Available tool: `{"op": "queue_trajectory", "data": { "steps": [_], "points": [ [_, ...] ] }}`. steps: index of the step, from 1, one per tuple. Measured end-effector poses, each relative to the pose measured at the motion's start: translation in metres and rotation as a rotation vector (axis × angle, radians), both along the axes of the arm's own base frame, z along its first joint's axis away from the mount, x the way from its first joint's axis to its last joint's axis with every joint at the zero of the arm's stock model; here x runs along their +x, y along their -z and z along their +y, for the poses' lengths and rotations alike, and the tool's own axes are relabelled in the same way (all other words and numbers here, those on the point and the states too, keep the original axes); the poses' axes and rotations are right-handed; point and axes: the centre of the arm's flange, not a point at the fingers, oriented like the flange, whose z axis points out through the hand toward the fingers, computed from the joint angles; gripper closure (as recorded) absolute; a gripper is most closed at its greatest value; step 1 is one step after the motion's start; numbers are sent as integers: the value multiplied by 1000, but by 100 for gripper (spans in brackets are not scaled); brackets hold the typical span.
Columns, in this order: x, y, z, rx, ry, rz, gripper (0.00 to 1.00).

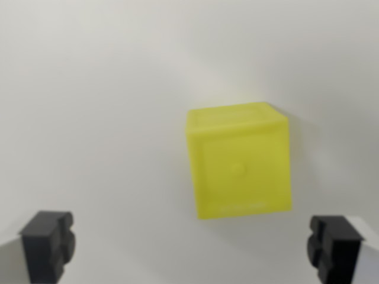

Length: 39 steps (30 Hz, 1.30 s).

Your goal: Pick yellow cube

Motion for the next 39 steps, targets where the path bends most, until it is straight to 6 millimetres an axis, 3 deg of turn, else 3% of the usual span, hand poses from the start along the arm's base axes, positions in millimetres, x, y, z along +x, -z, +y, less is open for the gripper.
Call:
{"op": "queue_trajectory", "data": {
  "steps": [18, 39],
  "points": [
    [7, 43, -25, 5, -148, -3, 0],
    [8, 91, -25, 6, -156, -4, 0]
  ]
}}
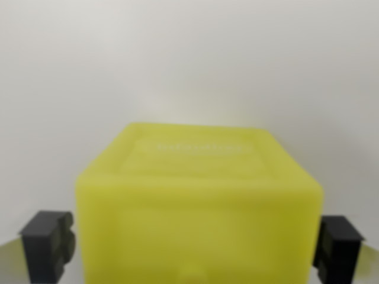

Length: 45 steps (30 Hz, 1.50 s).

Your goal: Pick yellow cube

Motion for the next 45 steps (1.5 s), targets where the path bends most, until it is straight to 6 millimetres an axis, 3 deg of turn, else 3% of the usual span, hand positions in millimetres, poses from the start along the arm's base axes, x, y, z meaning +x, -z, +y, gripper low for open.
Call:
{"op": "queue_trajectory", "data": {
  "steps": [11, 12, 19, 45],
  "points": [
    [0, 1, 0, 0, -1, -1, 0],
    [0, 1, 0, 0, -1, -1, 100],
    [0, -7, 0, 0, -1, -1, 100],
    [0, -72, 0, 1, -1, -1, 100]
  ]
}}
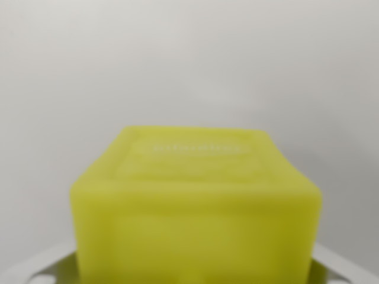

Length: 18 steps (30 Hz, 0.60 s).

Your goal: Pick yellow cube

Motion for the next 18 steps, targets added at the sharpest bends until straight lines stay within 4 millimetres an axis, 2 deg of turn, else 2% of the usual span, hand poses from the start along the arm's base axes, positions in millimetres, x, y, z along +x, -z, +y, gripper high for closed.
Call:
{"op": "queue_trajectory", "data": {
  "steps": [18],
  "points": [
    [0, -45, 0, 0, 0, 0, 100]
  ]
}}
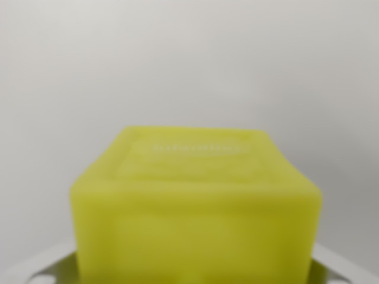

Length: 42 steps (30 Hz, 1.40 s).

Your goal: Pick yellow cube

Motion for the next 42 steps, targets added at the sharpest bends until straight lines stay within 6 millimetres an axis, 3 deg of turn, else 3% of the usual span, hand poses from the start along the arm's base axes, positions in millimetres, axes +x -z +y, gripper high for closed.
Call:
{"op": "queue_trajectory", "data": {
  "steps": [42],
  "points": [
    [0, -105, 0, 0, 0, 1, 100]
  ]
}}
